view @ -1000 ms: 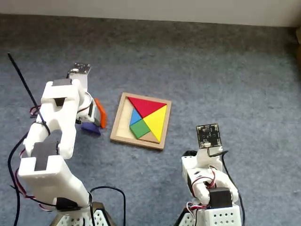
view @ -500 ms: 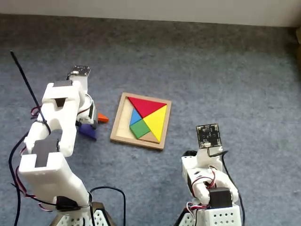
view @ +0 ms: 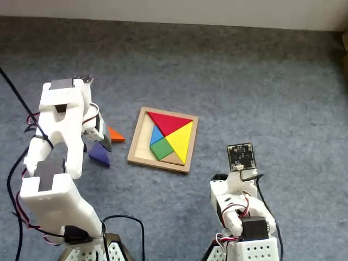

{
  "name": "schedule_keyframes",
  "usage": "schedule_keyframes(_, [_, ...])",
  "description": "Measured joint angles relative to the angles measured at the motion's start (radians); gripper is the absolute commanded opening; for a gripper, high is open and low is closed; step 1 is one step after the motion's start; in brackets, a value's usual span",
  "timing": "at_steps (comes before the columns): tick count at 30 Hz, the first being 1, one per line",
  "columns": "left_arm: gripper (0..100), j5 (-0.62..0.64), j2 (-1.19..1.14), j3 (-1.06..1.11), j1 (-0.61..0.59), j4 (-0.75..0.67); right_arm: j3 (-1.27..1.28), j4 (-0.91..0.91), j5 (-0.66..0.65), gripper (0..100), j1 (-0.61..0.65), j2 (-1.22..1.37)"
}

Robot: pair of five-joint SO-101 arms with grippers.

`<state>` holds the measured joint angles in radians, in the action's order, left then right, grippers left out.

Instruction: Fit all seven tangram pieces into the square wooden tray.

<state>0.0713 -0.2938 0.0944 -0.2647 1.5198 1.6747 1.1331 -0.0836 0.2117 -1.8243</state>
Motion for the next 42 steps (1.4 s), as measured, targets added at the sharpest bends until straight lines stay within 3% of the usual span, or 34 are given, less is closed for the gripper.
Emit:
schedule_keyframes(4, [26,0.063,0.0,0.044,-0.005,-0.003,0.0,0.0,0.0,2.9,0.0,0.0])
schedule_keyframes(10, [25,0.097,0.0,0.176,-0.003,-0.141,0.0,0.0,0.0,2.9,0.0,0.0])
schedule_keyframes(18, [9,0.101,0.009,0.235,0.002,-0.239,0.0,0.0,0.0,2.9,0.0,0.0])
schedule_keyframes(27, [7,0.089,0.017,0.236,0.005,-0.262,0.0,0.0,0.0,2.9,0.0,0.0])
schedule_keyframes(32, [9,0.032,0.043,0.236,0.005,-0.261,0.0,0.0,0.0,2.9,0.0,0.0])
schedule_keyframes(38, [28,-0.017,0.164,0.236,-0.002,-0.216,0.0,0.0,0.0,2.9,0.0,0.0])
schedule_keyframes(42, [29,-0.063,0.216,0.236,-0.002,-0.215,0.0,0.0,0.0,2.9,0.0,0.0])
